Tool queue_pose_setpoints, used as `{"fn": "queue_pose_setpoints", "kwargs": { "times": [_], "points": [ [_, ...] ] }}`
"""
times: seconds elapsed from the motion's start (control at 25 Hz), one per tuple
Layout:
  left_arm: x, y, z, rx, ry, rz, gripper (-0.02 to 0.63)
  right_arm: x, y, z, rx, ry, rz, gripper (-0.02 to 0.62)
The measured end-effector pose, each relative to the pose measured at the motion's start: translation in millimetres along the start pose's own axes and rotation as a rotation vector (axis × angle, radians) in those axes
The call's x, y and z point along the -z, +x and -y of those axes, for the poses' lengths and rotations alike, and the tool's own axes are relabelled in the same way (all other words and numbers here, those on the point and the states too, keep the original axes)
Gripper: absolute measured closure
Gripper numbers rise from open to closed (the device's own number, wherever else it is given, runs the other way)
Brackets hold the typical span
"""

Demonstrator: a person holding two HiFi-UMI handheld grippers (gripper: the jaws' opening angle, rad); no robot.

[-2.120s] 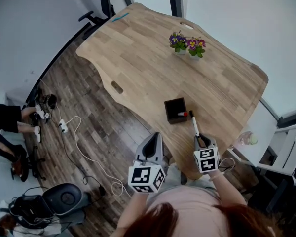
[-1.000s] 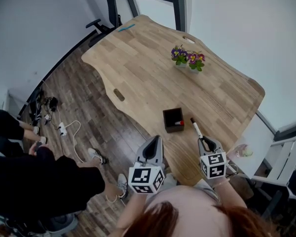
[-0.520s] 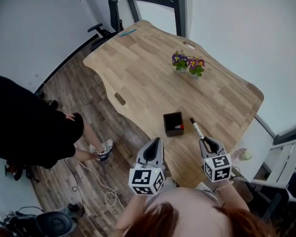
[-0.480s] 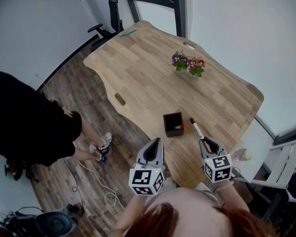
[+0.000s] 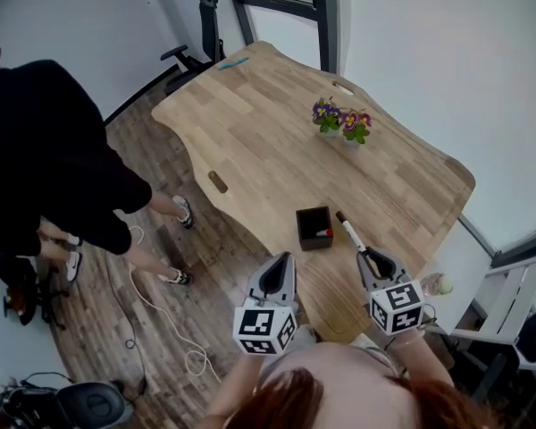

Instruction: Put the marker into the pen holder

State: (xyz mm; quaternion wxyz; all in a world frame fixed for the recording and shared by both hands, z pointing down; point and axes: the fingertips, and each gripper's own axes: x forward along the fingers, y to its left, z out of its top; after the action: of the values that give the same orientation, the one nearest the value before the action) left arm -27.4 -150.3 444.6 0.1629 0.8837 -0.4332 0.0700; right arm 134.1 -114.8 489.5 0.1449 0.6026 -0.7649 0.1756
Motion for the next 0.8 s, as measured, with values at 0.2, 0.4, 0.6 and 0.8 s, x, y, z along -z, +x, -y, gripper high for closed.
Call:
{"fn": "queue_pose_setpoints", "kwargs": {
  "times": [0.2,0.4,0.6,0.8],
  "points": [
    [-1,-1,-1,0.005,0.006,0.005,0.604,-10,1,-8,-0.025,-0.011,0.01,0.535],
    [1,-3,-2,0.013,0.012,0.002,0.604,-15,4,-16,-0.05,-0.018,0.008,0.535],
    [3,-5,-2,0.018,0.015,0.001,0.604,-18,10,-24,-0.074,-0.023,0.0,0.535],
    [4,-6,-4,0.018,0.018,0.0,0.604,-21,15,-31,-0.094,-0.026,-0.002,0.535]
  ]
}}
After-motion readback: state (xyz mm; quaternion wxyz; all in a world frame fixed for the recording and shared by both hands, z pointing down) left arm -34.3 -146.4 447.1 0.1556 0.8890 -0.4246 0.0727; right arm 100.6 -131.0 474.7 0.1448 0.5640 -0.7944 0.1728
